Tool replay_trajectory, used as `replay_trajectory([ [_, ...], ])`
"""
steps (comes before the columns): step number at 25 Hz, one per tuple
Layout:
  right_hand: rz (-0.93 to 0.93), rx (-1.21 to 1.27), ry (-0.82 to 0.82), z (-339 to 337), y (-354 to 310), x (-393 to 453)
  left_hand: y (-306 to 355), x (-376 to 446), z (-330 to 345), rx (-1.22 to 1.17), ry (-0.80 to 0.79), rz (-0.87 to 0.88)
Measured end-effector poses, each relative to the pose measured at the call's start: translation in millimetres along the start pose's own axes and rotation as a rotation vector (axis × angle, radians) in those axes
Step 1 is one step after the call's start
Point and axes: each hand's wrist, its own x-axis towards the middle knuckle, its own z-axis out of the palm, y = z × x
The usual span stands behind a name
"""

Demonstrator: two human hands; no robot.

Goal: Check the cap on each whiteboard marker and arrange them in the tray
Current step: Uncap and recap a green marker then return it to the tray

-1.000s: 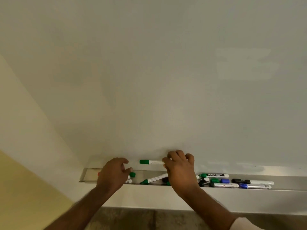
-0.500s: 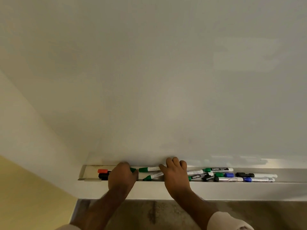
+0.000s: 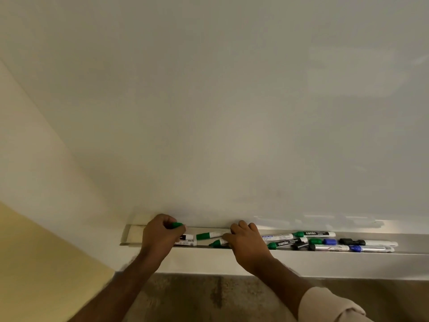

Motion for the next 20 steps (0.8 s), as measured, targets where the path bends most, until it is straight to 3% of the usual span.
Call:
replay_trajectory([
  [6,0.038,-0.046,-0.020,0,-4,3,3,-9,-11,-0.155,-0.116,0.047],
  [14,0.086,0.194,0.348,-38,1,-20,24,-25,-21,-0.307,-0.167,0.083],
  [20,0.063,0.283,0.560,-106,28,-52,80,-58,-15,-0.461,-0.134,0.124],
])
